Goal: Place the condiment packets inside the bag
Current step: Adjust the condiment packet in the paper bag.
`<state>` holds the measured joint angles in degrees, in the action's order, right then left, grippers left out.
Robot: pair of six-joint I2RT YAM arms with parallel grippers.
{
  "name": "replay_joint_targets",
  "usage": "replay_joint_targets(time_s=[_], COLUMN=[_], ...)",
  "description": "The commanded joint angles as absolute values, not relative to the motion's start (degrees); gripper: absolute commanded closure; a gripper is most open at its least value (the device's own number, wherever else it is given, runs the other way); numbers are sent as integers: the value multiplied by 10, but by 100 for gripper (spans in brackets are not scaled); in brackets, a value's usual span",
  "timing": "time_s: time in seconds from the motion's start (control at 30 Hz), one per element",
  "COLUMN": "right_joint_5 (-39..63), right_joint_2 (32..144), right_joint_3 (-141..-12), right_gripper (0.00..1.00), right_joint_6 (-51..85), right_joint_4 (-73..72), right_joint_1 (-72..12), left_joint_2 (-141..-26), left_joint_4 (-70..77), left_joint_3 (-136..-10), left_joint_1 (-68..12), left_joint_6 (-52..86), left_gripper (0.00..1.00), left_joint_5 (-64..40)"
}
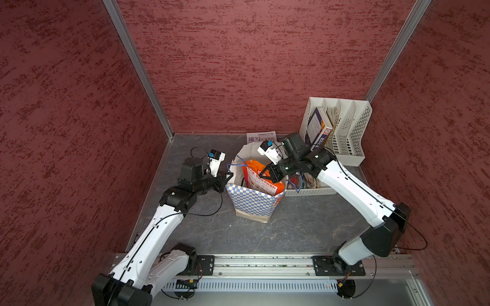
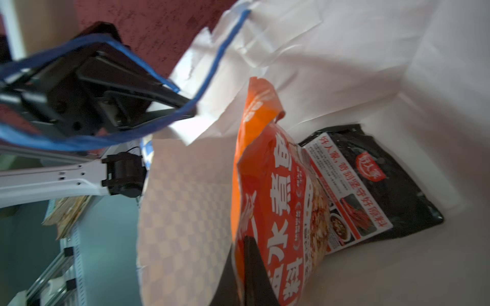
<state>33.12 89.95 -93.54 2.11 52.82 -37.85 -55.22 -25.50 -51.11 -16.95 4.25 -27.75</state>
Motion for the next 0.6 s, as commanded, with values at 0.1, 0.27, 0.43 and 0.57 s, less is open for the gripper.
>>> replay_joint_targets(time_s=[0.1,0.27,0.43,0.57], right_joint_5=[491,405,266,135], right_joint_2=[921,997,1048,1036], right_joint_3=[-969,-1006,-1049,-1049], right_gripper=[100,100,83,49], right_joint_6=[19,0,-6,-4], right_joint_4=[532,576,584,549], right_joint_1=[-382,-375,-374,-375], left_joint_2=[-539,-538,-538,-538], left_joint_4=[-209,-209,-208,-208], left_joint_3=[-504,-502,-503,-501], left_joint_1=[-166,-166,-165,-165], left_joint_6=[21,18,16,15], left_gripper=[100,100,100,100], left_joint_5=[-289,-289,-290,-289])
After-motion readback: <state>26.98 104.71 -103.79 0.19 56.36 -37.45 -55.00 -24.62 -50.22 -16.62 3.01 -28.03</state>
